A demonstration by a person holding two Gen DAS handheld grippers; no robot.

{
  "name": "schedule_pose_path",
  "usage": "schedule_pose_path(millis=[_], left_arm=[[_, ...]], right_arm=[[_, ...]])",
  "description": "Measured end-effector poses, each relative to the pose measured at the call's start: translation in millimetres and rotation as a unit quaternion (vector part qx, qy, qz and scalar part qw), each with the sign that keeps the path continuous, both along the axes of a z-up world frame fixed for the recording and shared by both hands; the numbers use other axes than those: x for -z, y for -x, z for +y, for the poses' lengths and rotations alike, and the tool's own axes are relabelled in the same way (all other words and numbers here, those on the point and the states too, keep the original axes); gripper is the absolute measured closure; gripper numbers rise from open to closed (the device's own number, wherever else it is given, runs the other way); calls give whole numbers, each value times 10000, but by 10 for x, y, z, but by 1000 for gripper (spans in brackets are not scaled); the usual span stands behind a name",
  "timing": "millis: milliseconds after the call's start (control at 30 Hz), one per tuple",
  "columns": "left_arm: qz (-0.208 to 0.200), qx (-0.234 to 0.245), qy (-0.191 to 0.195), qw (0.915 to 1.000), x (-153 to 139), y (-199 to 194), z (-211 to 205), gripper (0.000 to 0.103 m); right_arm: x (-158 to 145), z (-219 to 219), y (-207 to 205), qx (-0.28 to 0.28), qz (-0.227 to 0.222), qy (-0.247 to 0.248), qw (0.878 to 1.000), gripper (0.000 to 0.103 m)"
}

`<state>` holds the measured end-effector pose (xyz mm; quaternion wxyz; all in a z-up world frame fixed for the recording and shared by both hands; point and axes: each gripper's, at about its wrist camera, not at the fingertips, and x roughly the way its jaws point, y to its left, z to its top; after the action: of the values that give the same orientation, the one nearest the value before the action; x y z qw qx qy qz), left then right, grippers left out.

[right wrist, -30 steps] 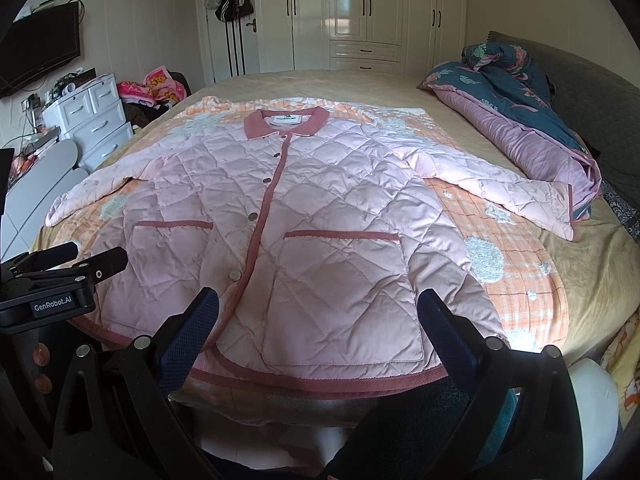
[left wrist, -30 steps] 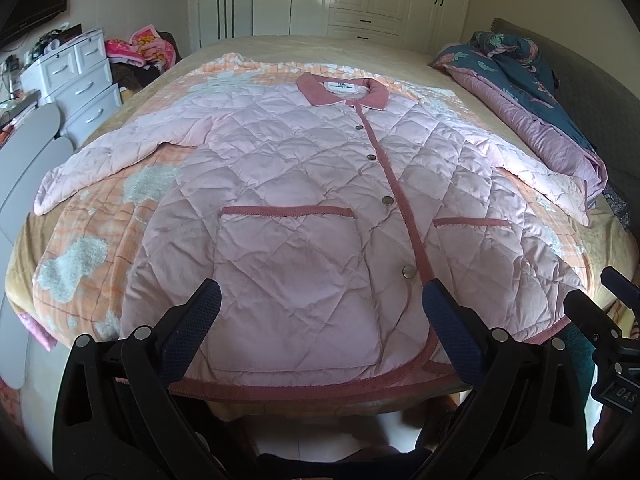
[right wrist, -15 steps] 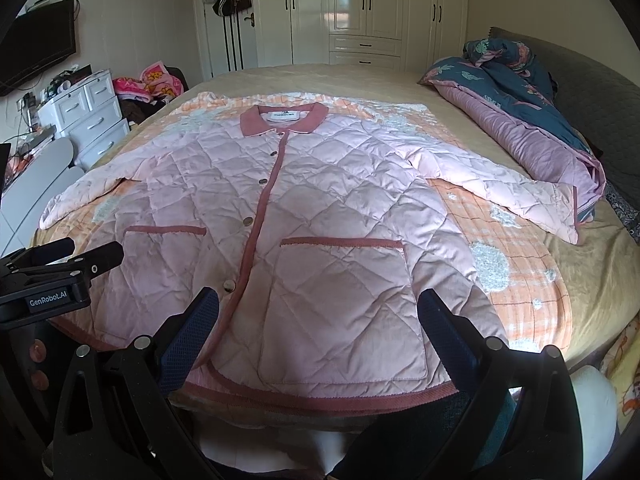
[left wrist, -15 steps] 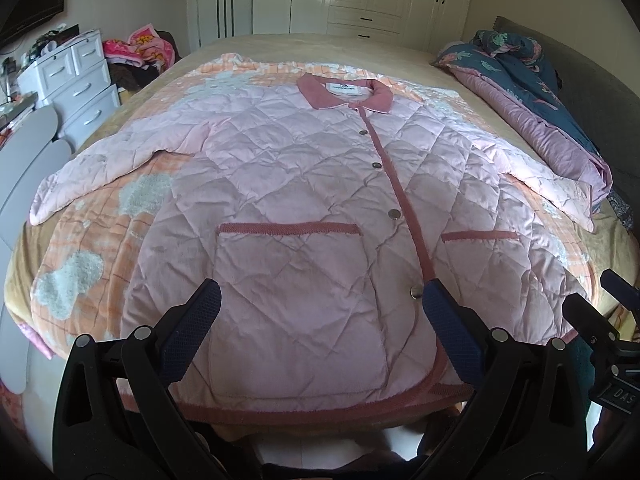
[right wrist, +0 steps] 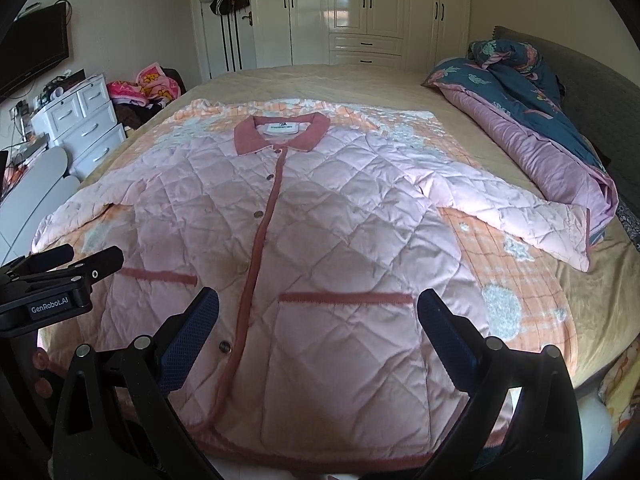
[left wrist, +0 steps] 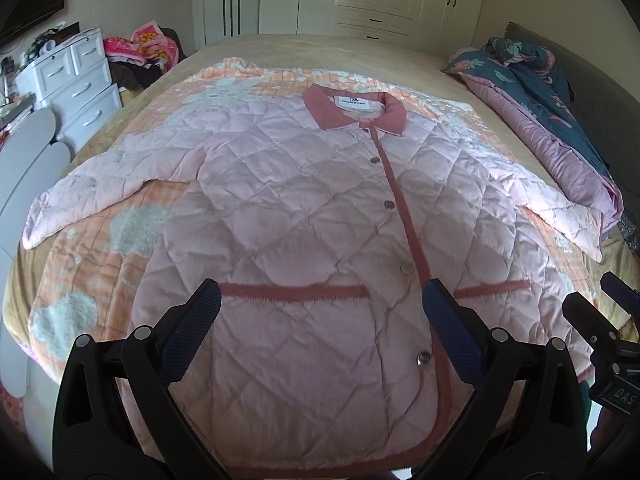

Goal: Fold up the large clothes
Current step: 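Move the right tool toward the jacket sleeve beside the collar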

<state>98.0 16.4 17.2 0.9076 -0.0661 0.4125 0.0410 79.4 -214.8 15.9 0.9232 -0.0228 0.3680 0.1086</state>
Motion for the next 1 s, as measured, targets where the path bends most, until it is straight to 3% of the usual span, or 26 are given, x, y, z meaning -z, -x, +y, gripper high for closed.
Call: schedule_pose_path(millis=[567, 867, 1000], left_arm=[[86, 308, 17, 9995, -87, -968, -385, 8], [170, 533, -14, 9984, -12, -1394, -755, 8], [259, 581, -60, 9980, 76, -1621, -929, 8]], right_arm=[[-89, -303, -971, 548, 32, 176, 9983, 4], [72, -645, -1300, 923, 96, 437, 9947, 4], [218, -951, -1510, 1181, 336, 114, 9924, 4]])
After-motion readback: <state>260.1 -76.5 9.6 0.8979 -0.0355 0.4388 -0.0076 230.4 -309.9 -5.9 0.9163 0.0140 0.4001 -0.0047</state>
